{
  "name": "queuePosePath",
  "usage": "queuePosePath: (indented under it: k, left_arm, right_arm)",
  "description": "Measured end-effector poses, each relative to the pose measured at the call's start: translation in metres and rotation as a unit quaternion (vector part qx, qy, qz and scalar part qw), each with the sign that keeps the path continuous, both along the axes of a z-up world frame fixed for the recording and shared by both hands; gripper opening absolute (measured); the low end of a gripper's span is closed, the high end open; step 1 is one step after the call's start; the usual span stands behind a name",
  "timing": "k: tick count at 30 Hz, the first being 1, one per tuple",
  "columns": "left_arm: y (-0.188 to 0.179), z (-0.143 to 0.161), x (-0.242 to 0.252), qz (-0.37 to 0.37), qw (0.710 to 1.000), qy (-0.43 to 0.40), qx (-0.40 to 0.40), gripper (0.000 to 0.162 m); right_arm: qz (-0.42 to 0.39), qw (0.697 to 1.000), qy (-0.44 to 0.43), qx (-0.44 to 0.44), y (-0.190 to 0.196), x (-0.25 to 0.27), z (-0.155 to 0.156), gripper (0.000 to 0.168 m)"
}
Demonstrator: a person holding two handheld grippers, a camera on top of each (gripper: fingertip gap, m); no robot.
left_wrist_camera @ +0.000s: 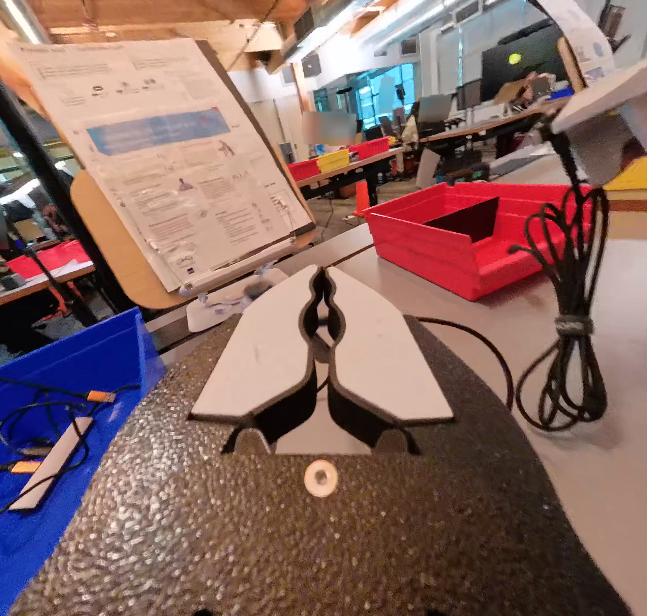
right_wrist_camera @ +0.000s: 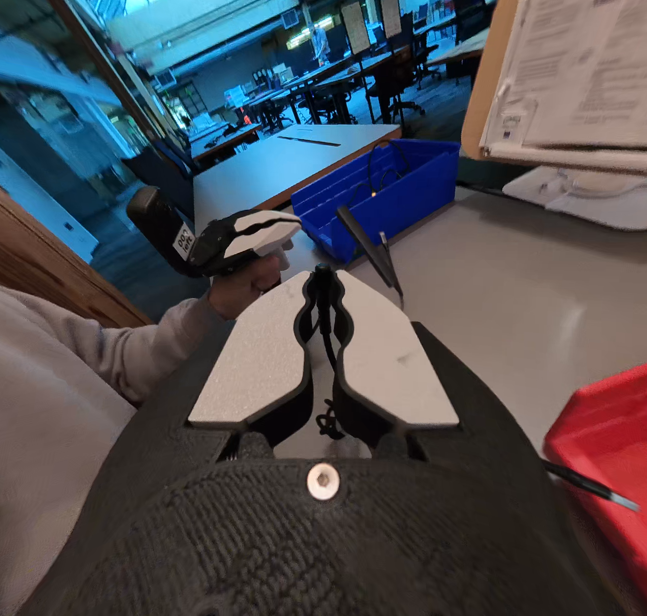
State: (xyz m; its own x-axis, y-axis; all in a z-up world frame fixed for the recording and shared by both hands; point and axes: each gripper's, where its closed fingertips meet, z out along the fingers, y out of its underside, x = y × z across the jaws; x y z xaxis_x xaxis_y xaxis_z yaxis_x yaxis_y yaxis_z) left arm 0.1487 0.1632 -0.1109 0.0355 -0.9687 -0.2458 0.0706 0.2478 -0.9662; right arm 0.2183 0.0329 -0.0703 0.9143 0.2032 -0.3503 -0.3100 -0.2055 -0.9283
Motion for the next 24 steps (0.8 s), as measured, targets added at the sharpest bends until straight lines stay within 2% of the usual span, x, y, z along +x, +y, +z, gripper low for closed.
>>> queuePosePath:
  k: [3, 6, 9, 12, 17, 24]
  left_arm:
    - [-0.015, -0.003, 0.008, -0.015, 0.999, 0.028, 0.031, 0.0]
    - [-0.012, -0.021, 0.016, 0.013, 0.996, 0.057, 0.069, 0.0]
    - [-0.011, -0.03, 0.019, -0.004, 0.996, 0.07, 0.046, 0.0]
    - [-0.01, -0.037, 0.02, -0.024, 0.995, 0.089, 0.022, 0.0]
    - [0.0, -0.039, 0.017, -0.031, 0.994, 0.101, -0.001, 0.0]
    - [0.034, -0.033, 0.004, -0.008, 0.995, 0.094, -0.029, 0.0]
  right_arm:
    - [-0.027, 0.998, -0.055, -0.014, -0.005, 0.017, 0.023, 0.008]
    - [-0.094, 0.992, -0.09, 0.007, -0.015, 0.058, 0.064, 0.008]
    - [-0.145, 0.977, -0.154, 0.024, -0.029, 0.1, 0.099, 0.008]
    - [-0.185, 0.967, -0.174, 0.012, -0.034, 0.145, 0.106, 0.008]
    - [-0.249, 0.956, -0.137, -0.075, -0.04, 0.207, 0.053, 0.008]
    - [-0.268, 0.952, -0.053, -0.139, -0.055, 0.219, -0.047, 0.008]
